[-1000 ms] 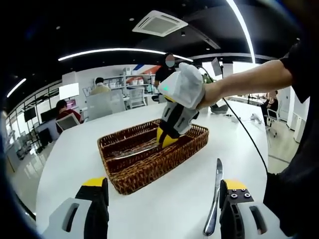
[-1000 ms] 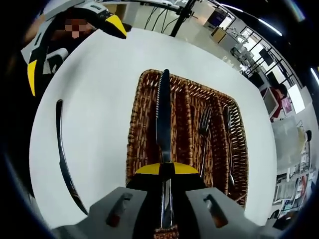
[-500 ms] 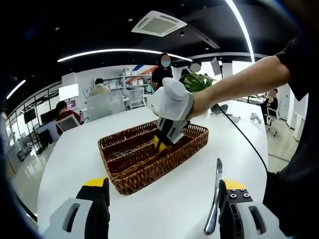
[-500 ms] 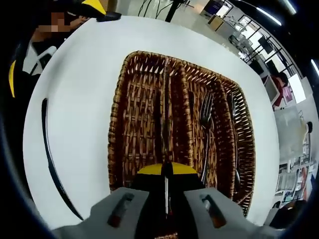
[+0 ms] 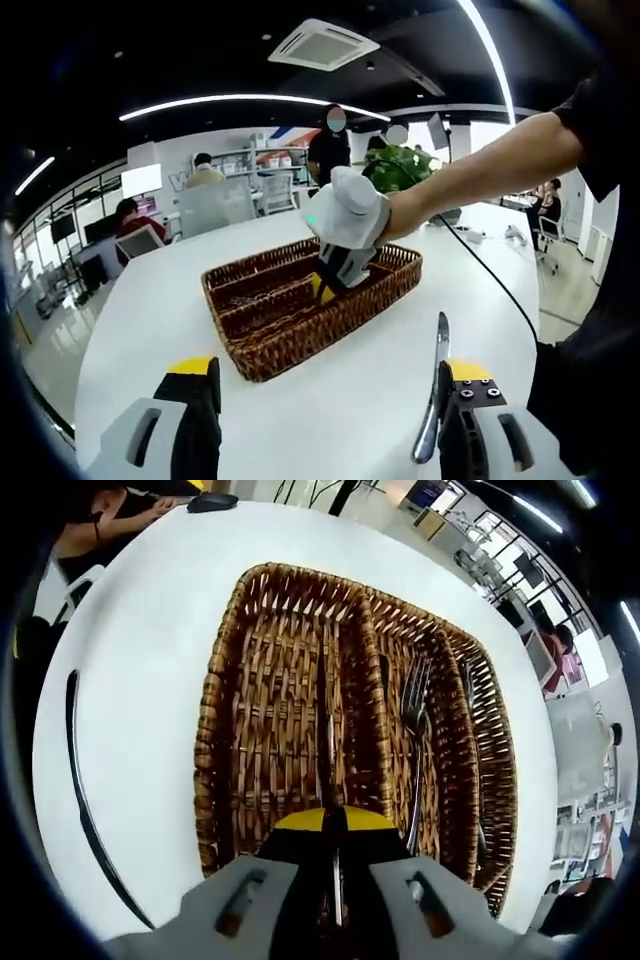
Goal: Arrange the knives, forks, and spoons in their matching storage slots by inserting each utensil handle-first until every utensil is classified and aligned in the correct compartment
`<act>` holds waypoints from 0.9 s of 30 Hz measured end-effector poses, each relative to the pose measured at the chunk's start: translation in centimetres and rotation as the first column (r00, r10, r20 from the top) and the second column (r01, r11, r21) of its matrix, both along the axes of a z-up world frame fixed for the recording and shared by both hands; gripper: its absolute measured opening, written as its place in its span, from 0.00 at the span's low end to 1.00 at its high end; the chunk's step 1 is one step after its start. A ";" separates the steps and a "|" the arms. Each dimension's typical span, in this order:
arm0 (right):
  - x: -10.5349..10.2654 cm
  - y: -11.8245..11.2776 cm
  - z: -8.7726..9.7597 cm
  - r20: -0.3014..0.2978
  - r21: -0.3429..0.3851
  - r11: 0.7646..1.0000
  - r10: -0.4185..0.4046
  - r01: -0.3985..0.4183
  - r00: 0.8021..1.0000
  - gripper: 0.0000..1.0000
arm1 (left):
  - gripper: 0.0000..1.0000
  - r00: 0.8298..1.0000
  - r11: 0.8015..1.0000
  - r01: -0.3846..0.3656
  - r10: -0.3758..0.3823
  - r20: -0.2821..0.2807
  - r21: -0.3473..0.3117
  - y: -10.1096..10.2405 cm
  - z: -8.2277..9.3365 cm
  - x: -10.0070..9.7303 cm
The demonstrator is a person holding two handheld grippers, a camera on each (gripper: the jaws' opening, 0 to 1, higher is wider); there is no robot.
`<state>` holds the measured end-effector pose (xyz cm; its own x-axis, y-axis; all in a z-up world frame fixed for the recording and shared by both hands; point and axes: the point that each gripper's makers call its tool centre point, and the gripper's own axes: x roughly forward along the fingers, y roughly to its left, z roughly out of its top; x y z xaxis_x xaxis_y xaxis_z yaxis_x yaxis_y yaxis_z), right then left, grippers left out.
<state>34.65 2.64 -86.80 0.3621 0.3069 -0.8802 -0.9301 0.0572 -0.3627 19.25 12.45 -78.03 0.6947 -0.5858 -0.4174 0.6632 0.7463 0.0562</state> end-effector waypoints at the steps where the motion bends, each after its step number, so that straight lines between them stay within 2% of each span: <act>1: 0.0 0.0 0.0 0.000 0.001 1.000 0.002 -0.002 1.000 0.02 | 0.93 1.000 1.000 0.002 -0.002 -0.001 0.000 -0.1 0.0 0.0; 10: -0.2 -0.1 0.3 -0.028 0.005 1.000 -0.008 0.008 1.000 0.02 | 0.93 1.000 1.000 0.007 -0.007 -0.004 0.008 -0.2 -0.1 0.0; 13: -0.3 0.3 0.9 -0.023 0.026 1.000 -0.003 0.003 1.000 0.07 | 0.93 1.000 1.000 0.010 -0.010 -0.006 0.012 -0.3 -0.1 -0.1; 15: -0.8 0.7 1.1 -0.061 0.062 0.998 -0.020 0.024 0.998 0.12 | 0.93 1.000 1.000 0.011 -0.011 -0.008 0.017 -0.3 -0.2 -0.2; 18: -0.6 0.8 1.7 -0.027 0.063 0.998 -0.006 0.008 1.000 0.10 | 0.93 1.000 1.000 0.017 -0.017 -0.008 0.024 -0.5 -0.2 -0.3; 21: -0.9 1.0 2.1 -0.039 0.087 0.996 -0.013 0.017 0.999 0.11 | 0.93 1.000 0.999 0.021 -0.021 -0.008 0.030 -0.6 -0.1 -0.4; 27: -1.1 0.8 3.2 -0.028 0.129 0.991 -0.037 0.040 0.999 0.14 | 0.93 1.000 0.999 0.026 -0.026 -0.007 0.026 -0.8 0.2 -0.6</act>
